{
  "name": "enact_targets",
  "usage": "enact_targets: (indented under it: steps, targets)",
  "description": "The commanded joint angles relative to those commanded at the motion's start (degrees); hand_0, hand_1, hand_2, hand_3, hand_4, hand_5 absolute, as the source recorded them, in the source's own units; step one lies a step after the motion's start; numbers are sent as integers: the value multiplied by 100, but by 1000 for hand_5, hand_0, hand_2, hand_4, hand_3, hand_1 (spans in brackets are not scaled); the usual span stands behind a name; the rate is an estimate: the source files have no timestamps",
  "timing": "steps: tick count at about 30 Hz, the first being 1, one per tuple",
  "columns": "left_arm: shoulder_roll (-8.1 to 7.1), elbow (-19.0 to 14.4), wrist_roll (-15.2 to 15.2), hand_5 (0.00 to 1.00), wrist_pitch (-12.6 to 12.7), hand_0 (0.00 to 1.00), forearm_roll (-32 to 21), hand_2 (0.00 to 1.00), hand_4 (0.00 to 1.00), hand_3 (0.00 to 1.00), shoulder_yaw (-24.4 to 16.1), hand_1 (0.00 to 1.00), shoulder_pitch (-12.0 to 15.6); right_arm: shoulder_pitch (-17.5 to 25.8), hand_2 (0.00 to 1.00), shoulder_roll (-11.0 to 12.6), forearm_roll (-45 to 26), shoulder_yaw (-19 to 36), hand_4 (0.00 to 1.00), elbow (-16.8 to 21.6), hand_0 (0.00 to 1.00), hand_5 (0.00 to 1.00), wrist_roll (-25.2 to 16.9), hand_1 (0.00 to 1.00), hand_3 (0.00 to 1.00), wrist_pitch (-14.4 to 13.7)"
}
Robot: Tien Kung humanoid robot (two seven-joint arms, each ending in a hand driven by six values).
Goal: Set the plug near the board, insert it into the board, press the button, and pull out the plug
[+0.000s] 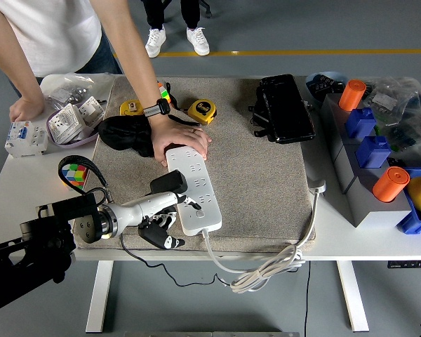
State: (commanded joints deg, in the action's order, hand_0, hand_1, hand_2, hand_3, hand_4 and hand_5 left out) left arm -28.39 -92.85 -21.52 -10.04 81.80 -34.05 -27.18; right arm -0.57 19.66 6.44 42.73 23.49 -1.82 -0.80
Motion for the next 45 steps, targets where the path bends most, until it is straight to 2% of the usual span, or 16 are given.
enact_targets:
  steps: [15, 24, 39, 45]
  targets:
    - [197, 250, 5, 2, 58, 49, 25, 137, 777, 867, 188, 55, -168, 1, 679, -8, -19, -12, 845, -11, 622, 487, -5, 675, 568, 8]
    - [190, 409, 6, 2, 56, 50, 8, 142, 786, 857, 203, 59, -181, -6, 679, -19, -24, -24, 845, -7, 621, 485, -15, 675, 568, 9]
    - [171, 436, -68, 2, -47, 49, -164, 140, 784, 842, 327, 58, -192, 1, 679, -12, -23, -15, 844, -6, 621, 483, -18, 675, 567, 5]
    - [164, 413, 28, 2, 26, 49, -173, 140, 783, 841, 202, 58, -167, -1, 679, -12, -23, -15, 844, -8, 621, 483, -18, 675, 567, 7]
